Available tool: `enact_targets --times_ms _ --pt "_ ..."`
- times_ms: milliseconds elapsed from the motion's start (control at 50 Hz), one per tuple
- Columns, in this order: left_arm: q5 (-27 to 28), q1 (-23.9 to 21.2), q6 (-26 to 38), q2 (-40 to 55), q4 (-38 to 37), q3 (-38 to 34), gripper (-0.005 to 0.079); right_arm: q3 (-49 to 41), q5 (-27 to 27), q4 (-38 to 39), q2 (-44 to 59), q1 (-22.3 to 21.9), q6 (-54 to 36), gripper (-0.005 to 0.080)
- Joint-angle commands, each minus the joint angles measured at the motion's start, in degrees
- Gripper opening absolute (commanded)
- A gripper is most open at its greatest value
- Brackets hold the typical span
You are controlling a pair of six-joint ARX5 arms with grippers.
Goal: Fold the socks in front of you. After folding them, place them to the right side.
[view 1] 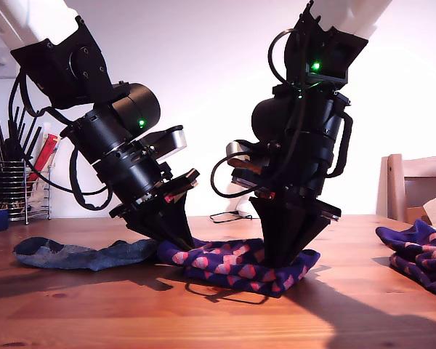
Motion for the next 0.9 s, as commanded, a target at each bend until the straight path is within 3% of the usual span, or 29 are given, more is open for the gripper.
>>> enact_targets --times_ms 0,460,720,800,880 --pt "-0.35 0.87 0.22 -0.98 -0.20 0.92 -0.0020 -1.36 0.42 -0.09 0.90 0.17 -0.42 -0.0013" --pt "1.64 4.46 0.09 -3.56 -9.11 10.03 -0.0020 -1.36 0.20 0.76 0.90 0.09 -1.46 -0.0013" --pt "2.25 5.20 0.39 -3.52 -13.59 10.45 -0.0006 -1.36 0.17 0.52 0.90 0.09 -1.46 -0.0013" --pt "2.25 5.55 1.75 -3.52 -13.75 10.45 0.0082 -1.38 0.17 0.48 0.90 0.09 -1.46 -0.0013" --pt "2.25 5.84 1.81 -3.52 -13.73 10.45 0.0250 -1.36 0.15 0.24 0.90 0.11 -1.44 -0.0013"
